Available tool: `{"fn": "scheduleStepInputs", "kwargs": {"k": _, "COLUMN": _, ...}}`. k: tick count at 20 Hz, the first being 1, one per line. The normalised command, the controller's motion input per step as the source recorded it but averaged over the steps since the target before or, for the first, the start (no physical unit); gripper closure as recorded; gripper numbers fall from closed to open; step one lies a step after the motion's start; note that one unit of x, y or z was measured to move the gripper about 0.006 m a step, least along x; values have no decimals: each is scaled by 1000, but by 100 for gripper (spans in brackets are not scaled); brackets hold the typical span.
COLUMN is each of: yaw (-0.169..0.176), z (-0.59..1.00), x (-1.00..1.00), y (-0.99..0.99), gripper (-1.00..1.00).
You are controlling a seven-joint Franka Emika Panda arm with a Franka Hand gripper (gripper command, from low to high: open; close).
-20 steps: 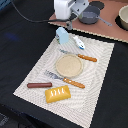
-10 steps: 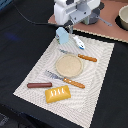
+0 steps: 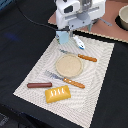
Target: Interact with the objects in diverse but meaningful ways.
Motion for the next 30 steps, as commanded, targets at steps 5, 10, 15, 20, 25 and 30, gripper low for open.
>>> {"fn": "scheduleStepInputs", "kwargs": {"k": 5, "yaw": 0, "z": -235, "x": 315, "y": 222, "gripper": -100}}
{"fn": "scheduleStepInputs", "kwargs": {"k": 10, "yaw": 0, "z": -250, "x": 416, "y": 298, "gripper": -100}}
{"fn": "scheduleStepInputs", "kwargs": {"k": 15, "yaw": 0, "z": -246, "x": 306, "y": 270, "gripper": -100}}
{"fn": "scheduleStepInputs", "kwargs": {"k": 20, "yaw": 0, "z": -181, "x": -77, "y": 57, "gripper": -100}}
{"fn": "scheduleStepInputs", "kwargs": {"k": 25, "yaw": 0, "z": -203, "x": -138, "y": 110, "gripper": -100}}
{"fn": "scheduleStepInputs", "kwargs": {"k": 30, "yaw": -3, "z": -166, "x": 235, "y": 377, "gripper": -100}}
